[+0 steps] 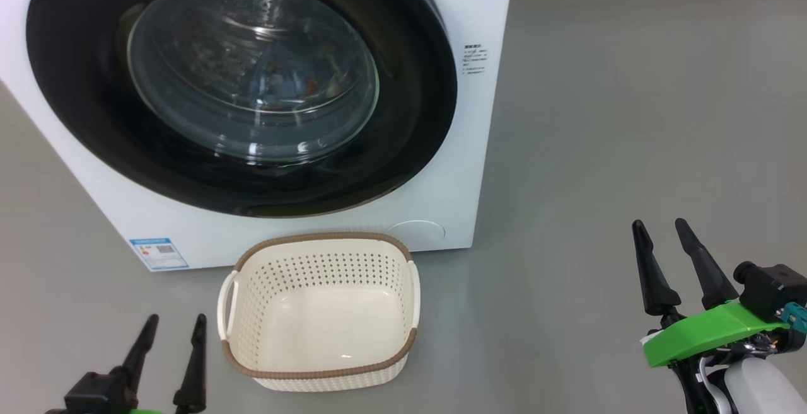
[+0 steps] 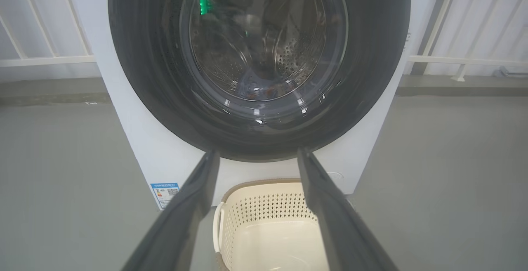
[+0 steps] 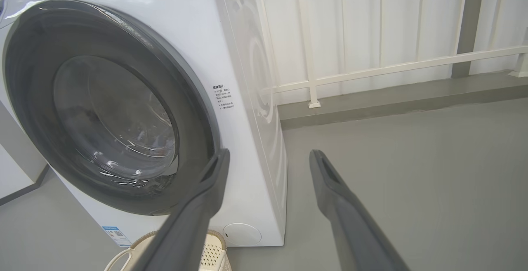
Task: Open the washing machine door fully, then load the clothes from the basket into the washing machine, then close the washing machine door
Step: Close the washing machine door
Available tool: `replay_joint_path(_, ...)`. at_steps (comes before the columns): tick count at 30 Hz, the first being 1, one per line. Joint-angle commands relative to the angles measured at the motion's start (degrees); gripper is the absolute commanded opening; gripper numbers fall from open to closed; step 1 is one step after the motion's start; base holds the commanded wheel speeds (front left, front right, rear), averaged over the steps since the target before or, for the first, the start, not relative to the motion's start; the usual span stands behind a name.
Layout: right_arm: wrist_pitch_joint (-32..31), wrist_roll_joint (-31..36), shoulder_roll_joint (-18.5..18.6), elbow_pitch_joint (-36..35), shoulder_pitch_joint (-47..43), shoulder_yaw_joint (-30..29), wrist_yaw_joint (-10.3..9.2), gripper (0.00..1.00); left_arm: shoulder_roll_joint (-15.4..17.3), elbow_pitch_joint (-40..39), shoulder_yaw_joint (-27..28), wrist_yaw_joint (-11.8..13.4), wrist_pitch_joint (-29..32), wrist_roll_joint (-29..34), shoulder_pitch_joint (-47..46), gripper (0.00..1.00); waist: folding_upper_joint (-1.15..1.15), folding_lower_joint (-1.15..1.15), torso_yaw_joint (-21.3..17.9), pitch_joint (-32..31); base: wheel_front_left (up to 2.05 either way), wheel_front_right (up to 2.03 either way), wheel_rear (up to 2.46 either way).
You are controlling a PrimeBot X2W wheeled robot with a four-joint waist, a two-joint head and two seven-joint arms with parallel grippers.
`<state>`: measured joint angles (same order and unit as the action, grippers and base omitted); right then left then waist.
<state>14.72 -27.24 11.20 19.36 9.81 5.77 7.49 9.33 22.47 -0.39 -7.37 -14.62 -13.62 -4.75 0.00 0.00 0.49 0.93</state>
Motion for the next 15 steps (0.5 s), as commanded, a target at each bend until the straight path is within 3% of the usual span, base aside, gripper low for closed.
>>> replay_joint_path(1, 0.3, 0.8, 1.0, -1.7, -0.1, 0.9, 0.0, 1.0, 1.7, -0.8, 1.7, -0.1, -0.4, -0.4, -1.0, 1.0, 0.0, 0.0, -0.6, -0.3, 0.0, 0.0, 0.0)
replay_joint_path(15, 0.3, 0.8, 1.5, -2.0, -1.1, 0.8, 0.0, 1.0, 1.8, -1.7, 3.1, -0.1, -0.4, 1.0, -0.6, 1.0, 0.0, 0.0, -1.7, -0.8, 0.0, 0.0, 0.0)
